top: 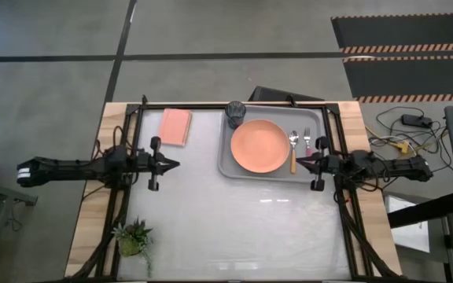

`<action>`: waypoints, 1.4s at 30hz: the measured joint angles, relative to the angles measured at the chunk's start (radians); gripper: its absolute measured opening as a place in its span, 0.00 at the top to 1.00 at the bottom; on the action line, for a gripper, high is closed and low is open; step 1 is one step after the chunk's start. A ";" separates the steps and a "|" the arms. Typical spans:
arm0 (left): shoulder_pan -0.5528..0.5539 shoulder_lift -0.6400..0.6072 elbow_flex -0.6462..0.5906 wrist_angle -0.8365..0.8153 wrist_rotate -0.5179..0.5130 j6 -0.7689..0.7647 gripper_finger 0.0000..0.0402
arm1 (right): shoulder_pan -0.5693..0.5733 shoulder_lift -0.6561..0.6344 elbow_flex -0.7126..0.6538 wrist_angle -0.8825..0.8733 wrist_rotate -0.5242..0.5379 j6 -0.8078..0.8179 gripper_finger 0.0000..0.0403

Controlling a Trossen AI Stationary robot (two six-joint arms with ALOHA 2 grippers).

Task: Pick and place plate/cup/fork/spoon on tray
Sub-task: Return to Home Position

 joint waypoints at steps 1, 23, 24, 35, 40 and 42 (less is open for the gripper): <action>0.000 0.000 0.000 0.000 0.000 -0.001 1.00 | 0.000 0.000 0.000 -0.007 0.005 -0.001 0.98; 0.001 0.104 -0.003 -0.010 -0.087 -0.001 1.00 | -0.001 0.043 0.002 -0.074 0.175 -0.112 0.98; 0.001 0.113 -0.003 -0.009 -0.087 -0.001 1.00 | -0.001 0.046 0.002 -0.074 0.176 -0.117 0.98; 0.001 0.194 -0.003 -0.008 -0.088 -0.001 1.00 | 0.000 0.048 0.003 -0.077 0.176 0.017 0.98; 0.001 0.233 -0.003 -0.008 -0.089 -0.001 1.00 | 0.000 0.048 0.003 -0.078 0.176 0.054 0.98; 0.001 0.249 -0.003 -0.008 -0.090 -0.001 1.00 | 0.000 0.048 0.003 -0.078 0.176 0.052 0.98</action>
